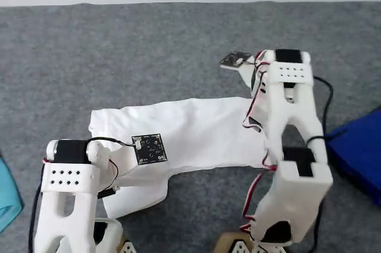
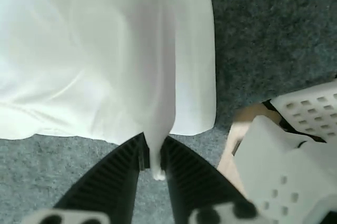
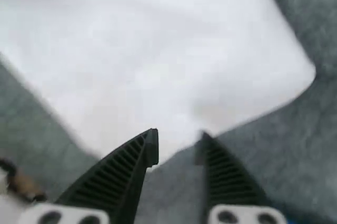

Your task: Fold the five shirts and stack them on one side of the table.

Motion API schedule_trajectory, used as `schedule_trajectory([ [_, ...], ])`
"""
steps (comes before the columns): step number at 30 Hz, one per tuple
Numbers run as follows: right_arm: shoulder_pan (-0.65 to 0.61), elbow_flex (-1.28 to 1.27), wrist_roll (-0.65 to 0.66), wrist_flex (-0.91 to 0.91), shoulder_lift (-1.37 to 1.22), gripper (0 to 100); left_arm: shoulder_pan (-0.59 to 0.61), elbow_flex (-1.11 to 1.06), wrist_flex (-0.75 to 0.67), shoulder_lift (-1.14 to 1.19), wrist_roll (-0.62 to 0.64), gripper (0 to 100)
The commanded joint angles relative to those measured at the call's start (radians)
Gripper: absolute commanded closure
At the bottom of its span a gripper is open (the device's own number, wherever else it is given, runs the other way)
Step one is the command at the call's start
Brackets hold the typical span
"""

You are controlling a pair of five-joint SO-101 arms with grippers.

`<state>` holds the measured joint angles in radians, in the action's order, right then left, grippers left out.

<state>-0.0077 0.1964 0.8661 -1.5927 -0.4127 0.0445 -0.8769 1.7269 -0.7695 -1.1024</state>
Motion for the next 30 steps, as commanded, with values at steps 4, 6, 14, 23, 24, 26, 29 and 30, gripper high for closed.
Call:
schedule_trajectory([
  [4,-0.007,0.058,0.000,0.216,-0.101,98.2,0.000,-0.001,0.012,-0.021,-0.008,100],
  [6,-0.005,0.058,0.000,0.262,-0.128,98.5,0.000,-0.001,0.012,-0.021,-0.006,100],
  [14,0.036,0.130,0.000,0.262,-0.163,98.0,0.005,0.001,0.017,-0.026,-0.006,100],
  [23,-0.005,0.468,0.000,-0.051,-0.165,95.0,0.005,0.035,0.011,-0.026,-0.006,83],
  [24,-0.005,0.486,0.000,-0.076,-0.165,92.7,0.005,0.042,0.011,-0.026,-0.005,82],
  [26,-0.002,0.503,-0.002,-0.113,-0.166,88.1,0.005,0.056,0.015,-0.026,-0.005,81],
  [29,0.001,0.509,-0.038,-0.143,-0.165,86.9,0.005,0.084,0.012,-0.026,0.020,79],
  [30,0.001,0.509,-0.046,-0.153,-0.165,86.9,0.002,0.101,0.011,-0.026,0.040,79],
])
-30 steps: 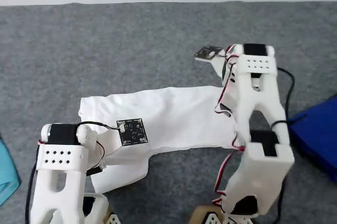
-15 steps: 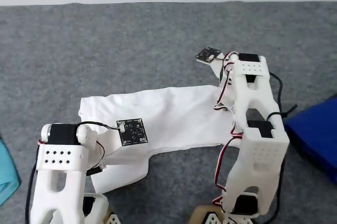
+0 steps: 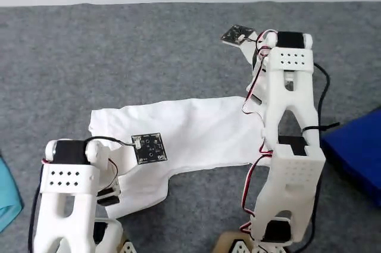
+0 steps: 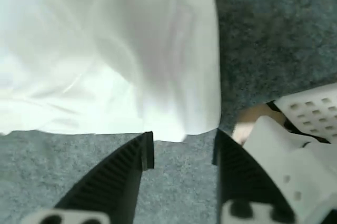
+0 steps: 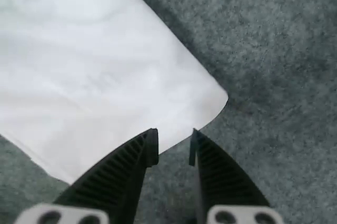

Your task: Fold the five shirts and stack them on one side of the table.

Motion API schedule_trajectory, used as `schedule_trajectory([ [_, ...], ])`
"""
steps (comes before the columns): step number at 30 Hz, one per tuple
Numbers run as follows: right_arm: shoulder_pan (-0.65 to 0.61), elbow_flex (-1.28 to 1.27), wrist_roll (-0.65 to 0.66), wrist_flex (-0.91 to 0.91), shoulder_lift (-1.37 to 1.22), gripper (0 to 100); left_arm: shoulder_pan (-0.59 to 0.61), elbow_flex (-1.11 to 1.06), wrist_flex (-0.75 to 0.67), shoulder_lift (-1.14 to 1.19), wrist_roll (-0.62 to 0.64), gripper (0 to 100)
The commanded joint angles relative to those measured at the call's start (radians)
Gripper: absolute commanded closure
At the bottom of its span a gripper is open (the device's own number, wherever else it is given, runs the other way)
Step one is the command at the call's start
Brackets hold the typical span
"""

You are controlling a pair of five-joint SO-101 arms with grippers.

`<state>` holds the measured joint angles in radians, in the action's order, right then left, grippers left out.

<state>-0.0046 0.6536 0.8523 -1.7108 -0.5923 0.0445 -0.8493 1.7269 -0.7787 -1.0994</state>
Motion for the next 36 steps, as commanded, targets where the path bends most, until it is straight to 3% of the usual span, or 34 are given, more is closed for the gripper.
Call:
schedule_trajectory([
  [1,-0.002,0.052,-0.035,-0.042,0.015,86.9,0.000,0.094,0.011,-0.014,0.055,79],
  [4,-0.005,0.052,-0.035,-0.053,0.016,86.9,0.006,0.159,-0.052,-0.011,0.115,79],
  [10,-0.010,0.052,-0.038,-0.076,0.036,86.9,0.069,0.151,-0.384,-0.008,0.353,82],
  [16,-0.012,0.052,-0.087,-0.077,0.116,87.0,0.075,-0.033,-0.686,-0.008,0.534,100],
  [20,-0.012,0.048,-0.104,-0.079,0.173,87.0,0.077,-0.177,-0.864,-0.008,0.608,100],
  [29,-0.005,0.015,-0.150,-0.081,0.314,87.0,0.123,-0.338,-1.066,-0.006,0.628,100],
  [36,-0.005,-0.144,-0.150,-0.081,0.463,87.0,0.141,-0.384,-1.092,0.006,0.588,100],
])
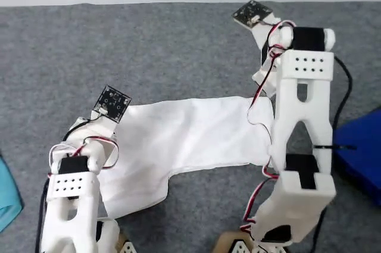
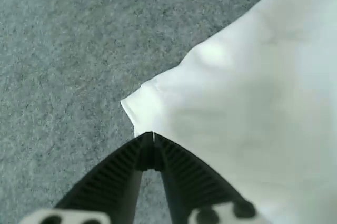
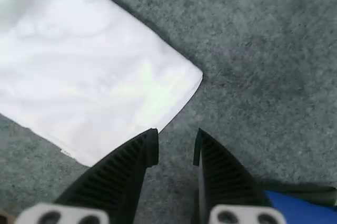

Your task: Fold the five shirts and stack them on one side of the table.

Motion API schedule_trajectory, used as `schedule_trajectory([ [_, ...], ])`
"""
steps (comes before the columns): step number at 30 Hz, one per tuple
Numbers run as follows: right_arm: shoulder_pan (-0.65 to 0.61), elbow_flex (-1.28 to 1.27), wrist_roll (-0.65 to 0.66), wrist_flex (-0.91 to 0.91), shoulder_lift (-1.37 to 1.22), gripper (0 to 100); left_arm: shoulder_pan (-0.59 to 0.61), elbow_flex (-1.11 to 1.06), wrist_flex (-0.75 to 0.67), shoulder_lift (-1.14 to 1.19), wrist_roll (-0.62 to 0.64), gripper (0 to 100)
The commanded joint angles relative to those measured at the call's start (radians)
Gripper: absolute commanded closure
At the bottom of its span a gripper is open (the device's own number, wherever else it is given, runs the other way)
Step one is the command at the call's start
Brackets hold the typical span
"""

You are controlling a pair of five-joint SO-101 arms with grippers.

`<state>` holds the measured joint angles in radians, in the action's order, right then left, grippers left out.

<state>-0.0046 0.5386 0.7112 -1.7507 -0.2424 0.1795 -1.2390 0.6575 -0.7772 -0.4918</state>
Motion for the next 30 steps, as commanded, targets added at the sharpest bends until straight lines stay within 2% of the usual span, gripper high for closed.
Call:
schedule_trajectory([
  [1,-0.007,-0.049,-0.009,-0.041,0.133,87.0,0.006,0.005,-0.025,0.020,-0.020,100],
  [8,-0.007,-0.172,-0.009,-0.039,0.265,87.0,0.008,0.114,-0.032,0.267,-0.020,100],
  [11,-0.005,-0.213,-0.009,-0.039,0.306,87.0,0.008,0.203,0.008,0.396,-0.020,100],
  [17,-0.004,-0.295,-0.009,-0.039,0.372,87.0,0.020,0.458,0.187,0.649,-0.020,100],
  [24,-0.004,-0.336,-0.009,-0.038,0.427,87.0,0.054,0.822,0.463,0.985,-0.020,100],
  [30,-0.004,-0.336,-0.009,-0.038,0.430,87.0,0.097,1.107,0.591,1.206,-0.018,100],
])
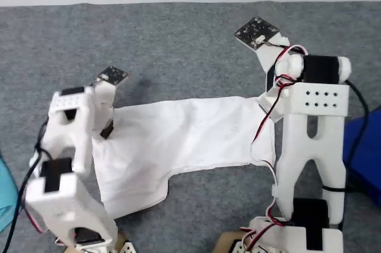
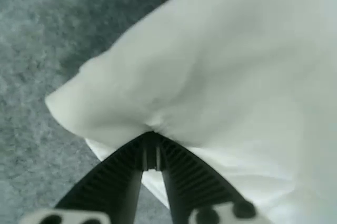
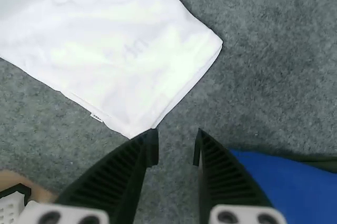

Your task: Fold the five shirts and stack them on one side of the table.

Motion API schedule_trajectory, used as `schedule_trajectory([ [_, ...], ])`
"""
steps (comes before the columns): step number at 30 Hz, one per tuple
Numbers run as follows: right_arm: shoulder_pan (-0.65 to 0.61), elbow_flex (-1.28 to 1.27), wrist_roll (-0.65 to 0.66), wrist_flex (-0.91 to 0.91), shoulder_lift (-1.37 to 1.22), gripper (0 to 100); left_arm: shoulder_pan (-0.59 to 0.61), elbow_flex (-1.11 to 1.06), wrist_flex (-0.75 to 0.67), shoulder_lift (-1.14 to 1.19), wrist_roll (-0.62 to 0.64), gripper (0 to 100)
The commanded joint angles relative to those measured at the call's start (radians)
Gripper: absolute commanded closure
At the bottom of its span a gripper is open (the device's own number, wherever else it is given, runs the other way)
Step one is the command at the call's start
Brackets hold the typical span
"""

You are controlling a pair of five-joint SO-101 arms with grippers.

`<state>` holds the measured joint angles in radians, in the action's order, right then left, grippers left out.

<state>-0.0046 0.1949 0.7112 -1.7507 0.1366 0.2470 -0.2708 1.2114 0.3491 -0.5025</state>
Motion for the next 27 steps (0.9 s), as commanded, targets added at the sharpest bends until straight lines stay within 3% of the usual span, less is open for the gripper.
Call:
schedule_trajectory([
  [1,-0.004,0.008,-0.009,-0.038,0.051,87.0,0.034,0.176,0.057,0.110,-0.008,100],
  [8,-0.004,0.008,-0.009,-0.038,0.048,87.0,0.041,0.337,0.150,0.226,-0.009,100],
  [15,-0.005,0.008,-0.009,-0.038,0.051,87.0,0.032,0.351,0.114,0.133,-0.008,100],
  [21,-0.010,0.008,-0.009,-0.038,0.051,87.0,0.034,0.360,0.092,0.206,-0.012,100],
  [27,-0.010,0.008,-0.009,-0.038,0.051,87.0,0.038,0.568,0.155,0.319,-0.012,100],
])
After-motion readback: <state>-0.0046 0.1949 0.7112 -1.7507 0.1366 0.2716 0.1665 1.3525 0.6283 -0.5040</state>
